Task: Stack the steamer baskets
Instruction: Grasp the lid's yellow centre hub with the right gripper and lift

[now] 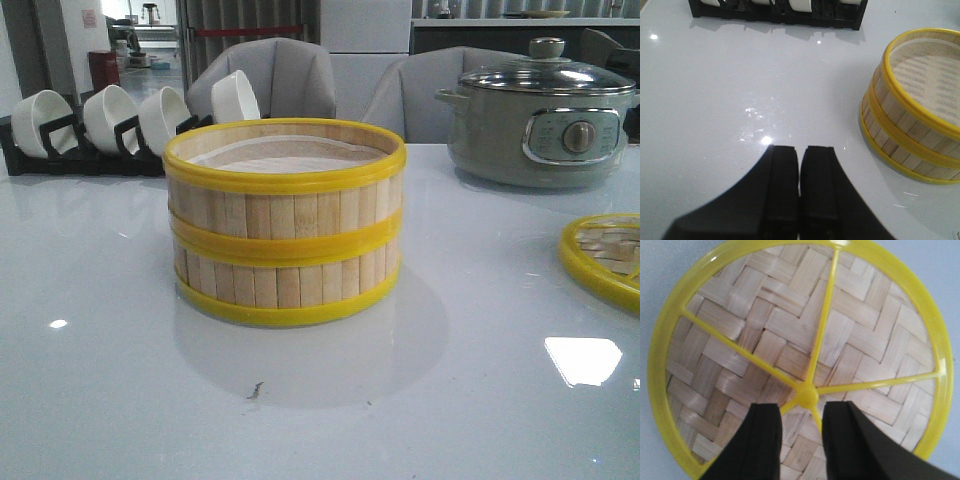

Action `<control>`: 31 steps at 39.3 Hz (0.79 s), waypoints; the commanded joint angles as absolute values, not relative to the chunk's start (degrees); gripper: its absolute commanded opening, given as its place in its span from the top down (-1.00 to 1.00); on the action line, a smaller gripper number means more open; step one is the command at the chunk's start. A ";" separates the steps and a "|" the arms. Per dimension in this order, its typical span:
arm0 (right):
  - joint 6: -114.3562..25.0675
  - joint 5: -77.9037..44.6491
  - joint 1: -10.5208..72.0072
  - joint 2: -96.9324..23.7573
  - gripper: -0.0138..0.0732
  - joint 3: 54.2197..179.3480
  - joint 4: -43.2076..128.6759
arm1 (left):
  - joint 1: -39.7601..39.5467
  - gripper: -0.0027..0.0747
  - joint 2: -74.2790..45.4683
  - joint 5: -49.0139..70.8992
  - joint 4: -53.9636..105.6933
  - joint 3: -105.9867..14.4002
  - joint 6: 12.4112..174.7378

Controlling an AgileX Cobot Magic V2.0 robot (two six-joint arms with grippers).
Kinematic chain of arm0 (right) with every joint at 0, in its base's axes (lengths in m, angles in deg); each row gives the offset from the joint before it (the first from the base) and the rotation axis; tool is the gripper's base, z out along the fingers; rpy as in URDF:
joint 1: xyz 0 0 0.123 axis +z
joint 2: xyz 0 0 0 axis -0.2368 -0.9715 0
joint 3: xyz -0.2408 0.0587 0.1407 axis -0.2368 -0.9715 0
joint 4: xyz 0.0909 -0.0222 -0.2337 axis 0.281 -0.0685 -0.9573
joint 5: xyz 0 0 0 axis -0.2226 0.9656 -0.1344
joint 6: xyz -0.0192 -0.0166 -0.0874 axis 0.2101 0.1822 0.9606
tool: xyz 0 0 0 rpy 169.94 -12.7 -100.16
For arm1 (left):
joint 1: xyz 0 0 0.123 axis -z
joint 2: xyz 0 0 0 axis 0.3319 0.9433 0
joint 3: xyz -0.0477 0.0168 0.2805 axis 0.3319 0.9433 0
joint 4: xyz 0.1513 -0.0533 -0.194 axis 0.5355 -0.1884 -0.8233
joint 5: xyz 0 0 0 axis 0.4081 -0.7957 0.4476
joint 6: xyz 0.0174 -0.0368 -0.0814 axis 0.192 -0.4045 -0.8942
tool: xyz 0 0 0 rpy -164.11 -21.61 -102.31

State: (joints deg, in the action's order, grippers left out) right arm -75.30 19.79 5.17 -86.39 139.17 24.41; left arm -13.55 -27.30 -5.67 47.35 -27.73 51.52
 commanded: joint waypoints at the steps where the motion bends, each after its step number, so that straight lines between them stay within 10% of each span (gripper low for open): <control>1: -74.49 17.74 4.84 -84.28 -0.08 141.16 23.47 | -13.19 0.71 -27.44 -1.18 47.05 -29.22 51.22; 31: -74.49 16.33 4.84 -86.95 0.10 141.16 23.47 | -13.19 0.71 -27.44 -1.18 47.05 -29.22 51.22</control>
State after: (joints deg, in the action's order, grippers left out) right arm -75.21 18.01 5.17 -90.09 139.27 24.32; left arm -13.55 -27.30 -5.63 47.35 -27.73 51.52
